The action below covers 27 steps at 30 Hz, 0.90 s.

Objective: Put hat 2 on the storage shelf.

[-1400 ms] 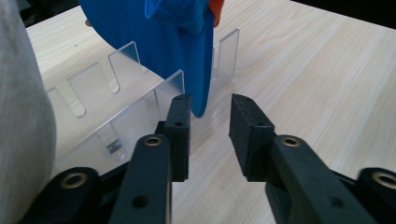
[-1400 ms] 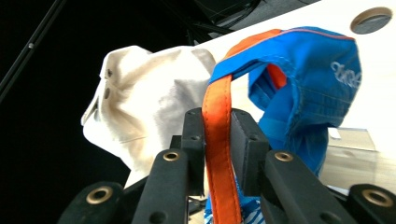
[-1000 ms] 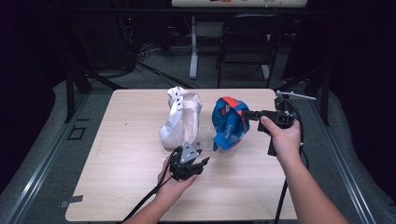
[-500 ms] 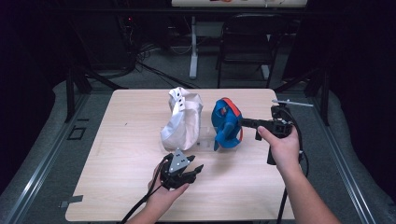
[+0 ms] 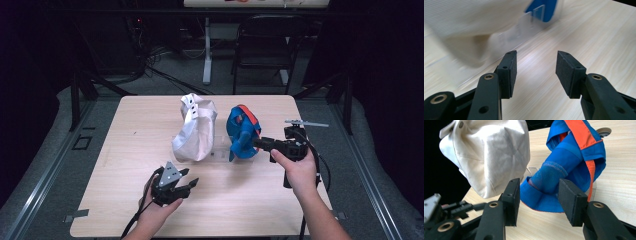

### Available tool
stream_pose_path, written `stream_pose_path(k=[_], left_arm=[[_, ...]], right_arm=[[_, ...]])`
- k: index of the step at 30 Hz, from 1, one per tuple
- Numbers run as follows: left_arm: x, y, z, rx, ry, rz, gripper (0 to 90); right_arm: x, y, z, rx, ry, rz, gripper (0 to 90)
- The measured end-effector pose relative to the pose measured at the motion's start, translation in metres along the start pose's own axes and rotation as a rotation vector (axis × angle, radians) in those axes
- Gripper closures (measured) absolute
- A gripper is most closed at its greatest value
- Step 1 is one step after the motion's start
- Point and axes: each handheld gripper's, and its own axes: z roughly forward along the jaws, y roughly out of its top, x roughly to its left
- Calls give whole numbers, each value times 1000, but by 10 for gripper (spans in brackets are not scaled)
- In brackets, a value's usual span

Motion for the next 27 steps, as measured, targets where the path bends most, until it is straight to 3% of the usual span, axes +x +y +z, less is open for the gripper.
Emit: stream_pose_path(k=[6, 14, 22, 27], left_arm=[[22, -12, -16, 13, 54, -26, 514], [51, -33, -40, 34, 88, -59, 489], [62, -52, -54, 56, 96, -67, 464], [65, -62, -53, 49, 86, -74, 445]], right_arm=[[2, -15, 1, -16, -7, -36, 506], [2, -33, 4, -28, -33, -89, 476], [-3, -53, 5, -35, -62, -116, 430], [-10, -71, 10, -24, -81, -123, 405]])
